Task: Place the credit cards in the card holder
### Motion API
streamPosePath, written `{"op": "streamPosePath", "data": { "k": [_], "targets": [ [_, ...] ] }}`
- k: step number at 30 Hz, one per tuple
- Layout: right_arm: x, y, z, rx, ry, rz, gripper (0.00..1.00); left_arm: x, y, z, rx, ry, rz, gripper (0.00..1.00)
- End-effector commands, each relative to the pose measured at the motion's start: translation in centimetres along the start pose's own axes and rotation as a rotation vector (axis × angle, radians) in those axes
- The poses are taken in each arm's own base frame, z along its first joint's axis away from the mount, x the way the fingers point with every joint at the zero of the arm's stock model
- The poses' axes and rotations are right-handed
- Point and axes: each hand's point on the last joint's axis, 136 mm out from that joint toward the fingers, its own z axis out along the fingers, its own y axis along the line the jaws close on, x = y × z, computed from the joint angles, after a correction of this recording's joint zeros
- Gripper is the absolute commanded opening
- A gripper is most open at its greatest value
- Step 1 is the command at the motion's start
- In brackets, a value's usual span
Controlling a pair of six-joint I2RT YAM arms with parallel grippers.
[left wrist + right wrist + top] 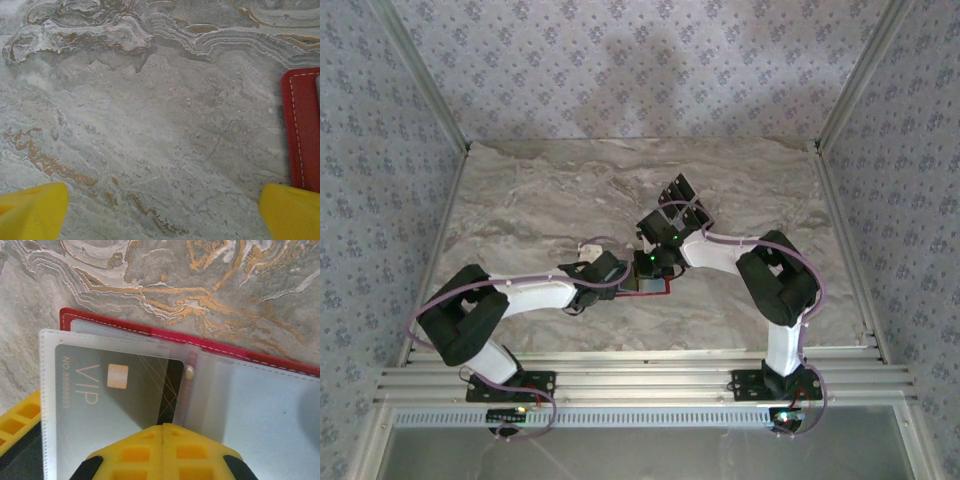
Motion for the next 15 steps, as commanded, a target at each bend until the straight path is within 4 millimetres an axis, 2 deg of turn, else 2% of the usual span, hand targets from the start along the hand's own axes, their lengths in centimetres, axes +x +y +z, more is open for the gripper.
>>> {"op": "streamPosePath", "data": {
  "k": [1, 8, 15],
  "targets": [
    [-0.5, 1.9, -0.5, -0.058, -0.003, -0.002, 0.06, 1.6, 0.5, 0.4, -0.008, 0.043, 0.006, 1.0],
    [-1.3, 1.3, -3.2, -0.055, -0.064, 0.009, 0.06, 0.5, 1.9, -1.4, -0.022, 0.0, -0.03, 1.0],
    [-0.4, -0.1, -2.4, -0.025, -0.04, 0.027, 0.06, 0.1, 2.5, -1.2, -0.043, 0.0, -0.031, 1.0]
  ]
}}
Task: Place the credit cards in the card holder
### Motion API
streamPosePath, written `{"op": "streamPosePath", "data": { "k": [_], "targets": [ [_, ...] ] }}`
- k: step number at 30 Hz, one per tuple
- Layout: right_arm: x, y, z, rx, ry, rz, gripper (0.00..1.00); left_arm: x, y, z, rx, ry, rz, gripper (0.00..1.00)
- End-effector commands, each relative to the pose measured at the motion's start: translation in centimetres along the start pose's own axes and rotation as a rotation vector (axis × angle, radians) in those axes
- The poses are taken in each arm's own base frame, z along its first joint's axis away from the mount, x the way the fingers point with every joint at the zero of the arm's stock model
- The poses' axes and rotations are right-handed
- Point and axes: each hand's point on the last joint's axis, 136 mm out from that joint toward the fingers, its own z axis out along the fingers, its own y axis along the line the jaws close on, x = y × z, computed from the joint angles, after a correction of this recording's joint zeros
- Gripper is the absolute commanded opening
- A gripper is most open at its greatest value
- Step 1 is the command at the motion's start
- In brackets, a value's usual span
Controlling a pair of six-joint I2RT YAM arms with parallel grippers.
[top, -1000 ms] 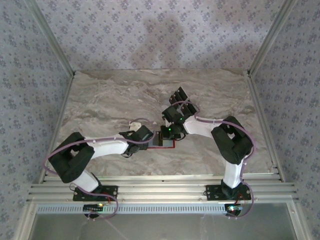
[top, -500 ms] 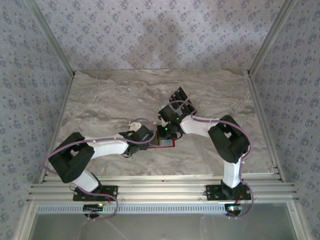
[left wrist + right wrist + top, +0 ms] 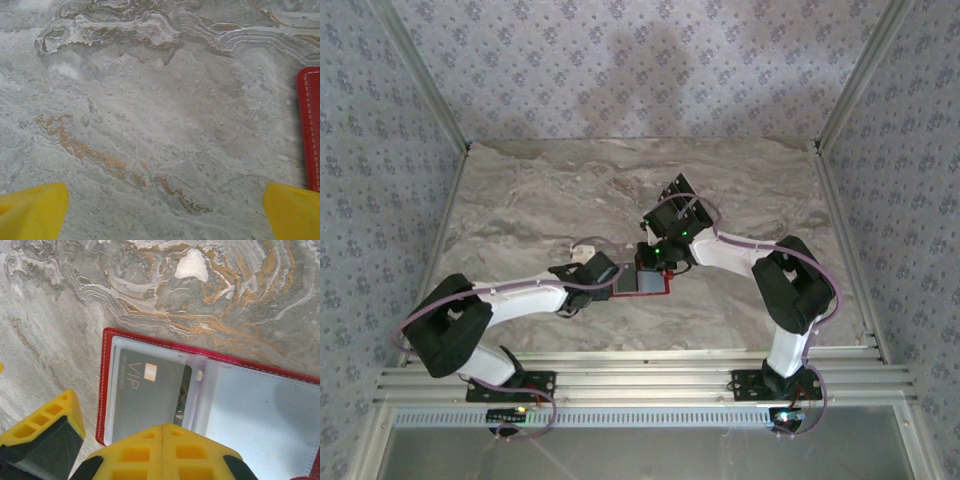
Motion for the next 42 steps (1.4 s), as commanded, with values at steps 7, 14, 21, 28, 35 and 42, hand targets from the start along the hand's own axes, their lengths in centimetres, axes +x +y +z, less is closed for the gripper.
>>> {"op": "streamPosePath", "data": {
  "k": [7, 14, 21, 28, 35, 42],
  "targets": [
    [2.0, -2.1, 1.4, 0.053, 0.05, 0.027, 0.06, 0.7, 0.6, 1.1, -0.049, 0.027, 0.01, 1.0],
    [2.4, -2.0, 2.2, 0.051, 0.071, 0.023, 0.05, 1.2, 0.0, 1.9, -0.04, 0.046, 0.016, 1.0],
    [2.6, -1.2, 3.0, 0.04, 0.089, 0.008, 0.05, 1.5, -0.3, 2.3, -0.032, 0.054, 0.02, 1.0],
    [2.6, 0.2, 3.2, 0.022, 0.092, -0.013, 0.05, 1.7, -0.5, 2.4, -0.023, 0.059, 0.016, 1.0],
    [3.0, 1.7, 3.9, 0.002, 0.113, -0.036, 0.04, 1.9, -0.5, 2.5, -0.019, 0.061, 0.017, 1.0],
    [3.1, 2.0, 3.4, -0.002, 0.108, -0.042, 0.05, 1.8, -0.3, 2.2, -0.018, 0.058, 0.013, 1.0]
  ]
}}
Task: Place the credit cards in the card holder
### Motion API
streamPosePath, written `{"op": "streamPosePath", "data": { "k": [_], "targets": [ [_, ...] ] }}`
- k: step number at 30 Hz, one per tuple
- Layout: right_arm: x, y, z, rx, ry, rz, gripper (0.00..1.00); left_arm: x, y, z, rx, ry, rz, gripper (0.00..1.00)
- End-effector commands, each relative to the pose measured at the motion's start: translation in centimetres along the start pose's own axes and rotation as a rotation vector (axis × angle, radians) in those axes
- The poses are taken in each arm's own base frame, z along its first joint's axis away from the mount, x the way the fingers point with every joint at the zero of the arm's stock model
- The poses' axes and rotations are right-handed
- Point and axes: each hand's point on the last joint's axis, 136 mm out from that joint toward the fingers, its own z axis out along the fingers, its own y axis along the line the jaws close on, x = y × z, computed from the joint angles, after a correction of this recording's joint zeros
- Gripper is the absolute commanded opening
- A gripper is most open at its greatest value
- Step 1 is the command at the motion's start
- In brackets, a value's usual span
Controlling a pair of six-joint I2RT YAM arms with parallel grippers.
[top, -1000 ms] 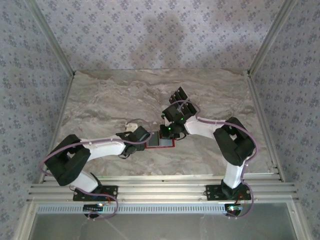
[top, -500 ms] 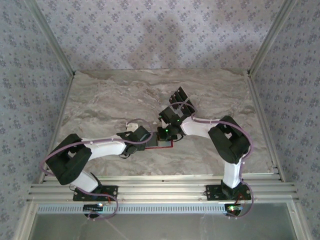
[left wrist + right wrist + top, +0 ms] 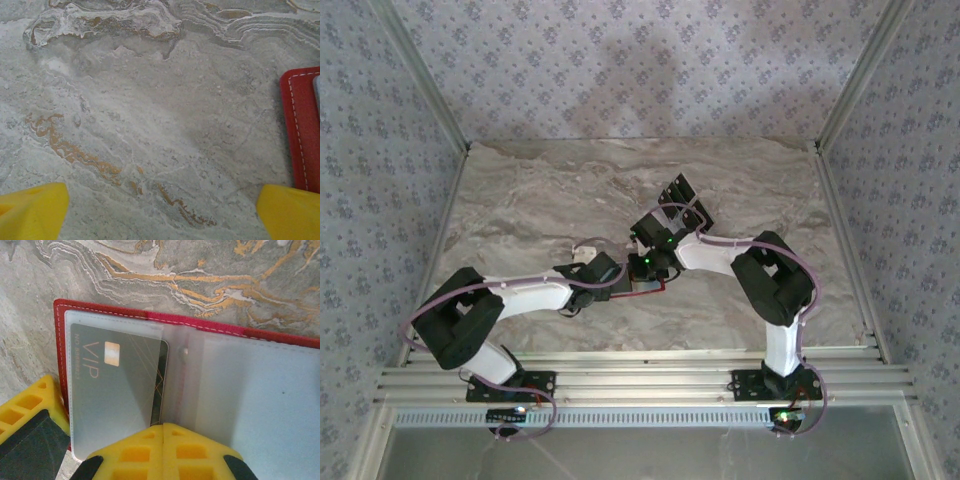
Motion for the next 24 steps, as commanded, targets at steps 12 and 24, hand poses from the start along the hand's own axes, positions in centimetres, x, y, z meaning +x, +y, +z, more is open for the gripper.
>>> {"op": "streamPosePath", "data": {
  "k": [12, 24],
  "targets": [
    [0.0, -2.7, -6.9, 0.162, -0.096, -0.05, 0.48, -1.4, 1.4, -2.4, 0.028, -0.034, -0.06, 1.0],
    [-0.7, -5.5, -5.4, 0.481, -0.075, -0.217, 0.52, -3.3, 2.8, -3.6, 0.066, -0.094, -0.202, 1.0]
  ]
}}
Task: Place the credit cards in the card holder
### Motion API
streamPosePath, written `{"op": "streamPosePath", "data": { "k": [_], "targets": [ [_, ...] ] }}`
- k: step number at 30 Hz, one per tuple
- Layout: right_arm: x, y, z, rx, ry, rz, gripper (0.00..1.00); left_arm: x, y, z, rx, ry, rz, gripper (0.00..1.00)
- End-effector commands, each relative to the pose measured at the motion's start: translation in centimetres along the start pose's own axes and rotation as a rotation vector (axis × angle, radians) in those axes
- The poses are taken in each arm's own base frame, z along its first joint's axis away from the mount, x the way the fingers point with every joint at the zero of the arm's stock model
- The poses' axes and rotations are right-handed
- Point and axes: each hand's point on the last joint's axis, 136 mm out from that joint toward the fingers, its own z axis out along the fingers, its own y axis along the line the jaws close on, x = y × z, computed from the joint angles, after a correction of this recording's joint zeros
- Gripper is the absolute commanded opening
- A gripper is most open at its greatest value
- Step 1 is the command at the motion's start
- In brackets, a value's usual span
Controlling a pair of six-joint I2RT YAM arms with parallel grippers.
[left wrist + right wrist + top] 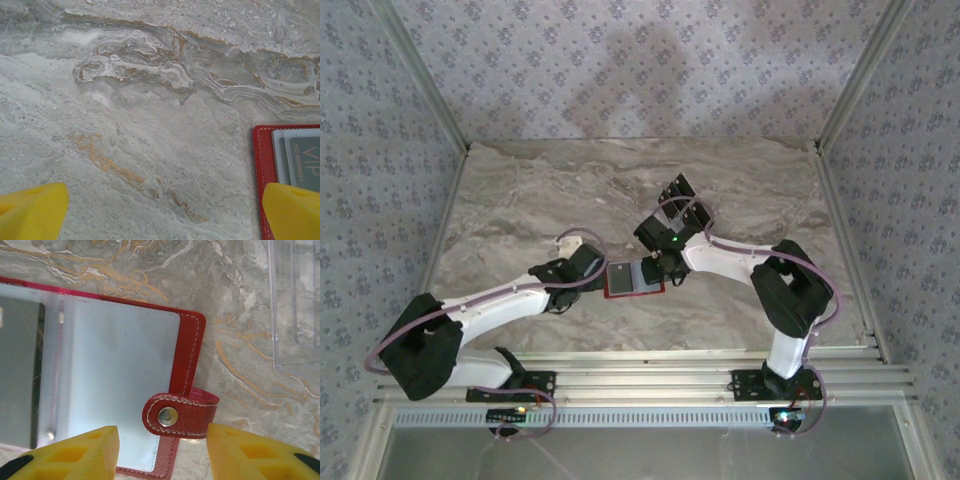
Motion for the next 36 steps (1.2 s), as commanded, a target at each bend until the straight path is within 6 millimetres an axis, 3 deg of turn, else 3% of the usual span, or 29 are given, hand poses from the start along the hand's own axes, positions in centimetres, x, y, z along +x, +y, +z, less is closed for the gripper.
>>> {"op": "streamPosePath", "data": {
  "k": [1, 10, 15, 18, 22, 25, 28, 29, 36],
  "targets": [
    [-1.5, -0.6, -0.4, 0.102, -0.037, -0.069, 0.52, -0.1, 0.9, -0.1, -0.01, 0.006, -0.043, 1.0],
    [-1.6, -0.9, 1.3, 0.171, 0.007, -0.121, 0.49, 0.6, 0.4, 0.6, -0.006, 0.054, -0.015, 1.0],
    [-1.4, -1.6, 1.4, 0.21, 0.021, -0.136, 0.43, 0.6, 0.2, 0.7, 0.001, 0.055, -0.009, 1.0],
    [-1.4, -1.7, 1.2, 0.209, 0.02, -0.13, 0.32, 0.6, -0.1, 0.7, 0.012, 0.057, -0.003, 1.0],
    [-1.2, -1.7, 0.7, 0.191, 0.012, -0.113, 0.1, 0.6, -0.7, 0.8, 0.037, 0.066, 0.005, 1.0],
    [-0.8, -1.5, 0.1, 0.16, 0.005, -0.094, 0.0, 0.6, -1.8, 0.8, 0.091, 0.07, 0.011, 1.0],
    [-0.2, -1.2, -0.4, 0.108, -0.006, -0.057, 0.0, 0.6, -3.1, 0.7, 0.164, 0.077, 0.007, 1.0],
    [0.9, -1.5, -0.2, 0.1, 0.012, -0.044, 0.0, 0.6, -3.6, 0.6, 0.191, 0.076, 0.005, 1.0],
    [2.4, -1.5, 0.5, 0.032, 0.006, 0.043, 0.0, 1.0, -6.6, 0.4, 0.369, 0.075, -0.015, 1.0]
  ]
}}
